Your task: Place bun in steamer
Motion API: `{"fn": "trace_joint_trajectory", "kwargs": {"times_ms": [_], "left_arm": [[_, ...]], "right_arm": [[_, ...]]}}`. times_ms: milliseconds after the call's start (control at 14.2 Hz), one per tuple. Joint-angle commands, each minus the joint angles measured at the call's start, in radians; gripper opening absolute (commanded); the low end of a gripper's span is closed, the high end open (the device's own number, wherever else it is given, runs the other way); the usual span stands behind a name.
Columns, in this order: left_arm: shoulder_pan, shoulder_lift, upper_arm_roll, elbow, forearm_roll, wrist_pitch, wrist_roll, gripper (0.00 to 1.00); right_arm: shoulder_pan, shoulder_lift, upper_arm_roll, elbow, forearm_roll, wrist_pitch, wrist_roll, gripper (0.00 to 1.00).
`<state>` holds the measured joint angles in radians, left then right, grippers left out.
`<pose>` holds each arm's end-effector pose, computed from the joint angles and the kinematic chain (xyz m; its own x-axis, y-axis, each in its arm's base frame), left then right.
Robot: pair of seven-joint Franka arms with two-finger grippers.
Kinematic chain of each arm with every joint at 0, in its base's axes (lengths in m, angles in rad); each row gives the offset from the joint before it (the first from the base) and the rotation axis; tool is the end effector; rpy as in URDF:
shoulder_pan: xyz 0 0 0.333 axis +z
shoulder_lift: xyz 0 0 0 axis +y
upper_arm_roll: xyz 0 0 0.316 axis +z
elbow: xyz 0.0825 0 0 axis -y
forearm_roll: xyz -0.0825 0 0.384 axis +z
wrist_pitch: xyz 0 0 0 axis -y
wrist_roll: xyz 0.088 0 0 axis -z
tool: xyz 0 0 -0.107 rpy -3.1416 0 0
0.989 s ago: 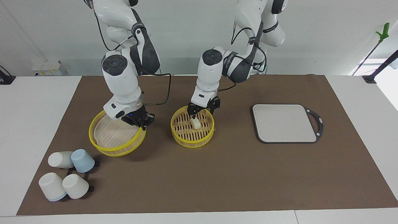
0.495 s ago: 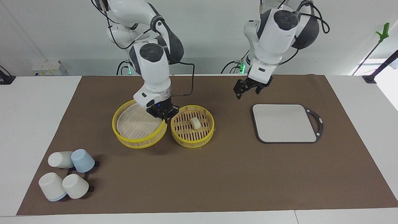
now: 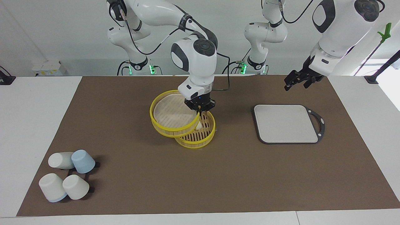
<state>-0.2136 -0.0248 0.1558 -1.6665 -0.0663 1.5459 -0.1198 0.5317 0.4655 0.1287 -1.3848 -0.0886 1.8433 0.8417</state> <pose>0.5397 -0.0375 0.5912 0.9928 0.0599 -0.1036 0.0662 -0.9961 0.0580 0.5623 0.4077 0.4461 0.9853 -0.1697 0.0184 -0.1701 -0.9852 0.0209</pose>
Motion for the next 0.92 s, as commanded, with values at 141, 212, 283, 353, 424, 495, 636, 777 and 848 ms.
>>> {"fn": "trace_joint_trajectory", "kwargs": {"times_ms": [141, 212, 283, 353, 424, 495, 636, 777, 848], "left_arm": [[0.034, -0.009, -0.010, 0.025, 0.059, -0.064, 0.086, 1.00], [0.036, -0.001, -0.010, 0.045, 0.060, -0.081, 0.086, 1.00], [0.034, 0.000, -0.012, 0.059, 0.060, -0.101, 0.086, 1.00], [0.034, 0.005, -0.012, 0.069, 0.062, -0.113, 0.086, 1.00], [0.034, 0.009, -0.012, 0.083, 0.060, -0.116, 0.086, 1.00], [0.031, 0.019, -0.013, 0.094, 0.060, -0.125, 0.086, 1.00], [0.031, 0.026, -0.015, 0.112, 0.048, -0.136, 0.086, 1.00], [0.034, 0.026, -0.018, 0.111, 0.036, -0.116, 0.088, 1.00], [0.036, 0.026, -0.016, 0.109, 0.020, -0.098, 0.089, 1.00]], "right_arm": [[0.033, 0.070, -0.001, 0.075, 0.021, 0.022, 0.048, 0.00], [0.039, 0.080, -0.001, 0.075, 0.021, 0.028, 0.051, 0.00], [0.056, 0.094, -0.003, 0.075, 0.020, 0.033, 0.060, 0.00], [0.062, 0.097, -0.001, 0.075, 0.018, 0.056, 0.077, 0.00], [0.065, 0.097, -0.001, 0.067, 0.018, 0.076, 0.079, 0.00], [0.065, 0.096, -0.001, 0.063, 0.020, 0.080, 0.079, 0.00], [0.065, 0.096, -0.001, 0.061, 0.023, 0.083, 0.079, 0.00], [0.065, 0.096, -0.001, 0.043, 0.021, 0.118, 0.080, 0.00], [0.064, 0.093, -0.001, 0.023, 0.021, 0.143, 0.079, 0.00]]}}
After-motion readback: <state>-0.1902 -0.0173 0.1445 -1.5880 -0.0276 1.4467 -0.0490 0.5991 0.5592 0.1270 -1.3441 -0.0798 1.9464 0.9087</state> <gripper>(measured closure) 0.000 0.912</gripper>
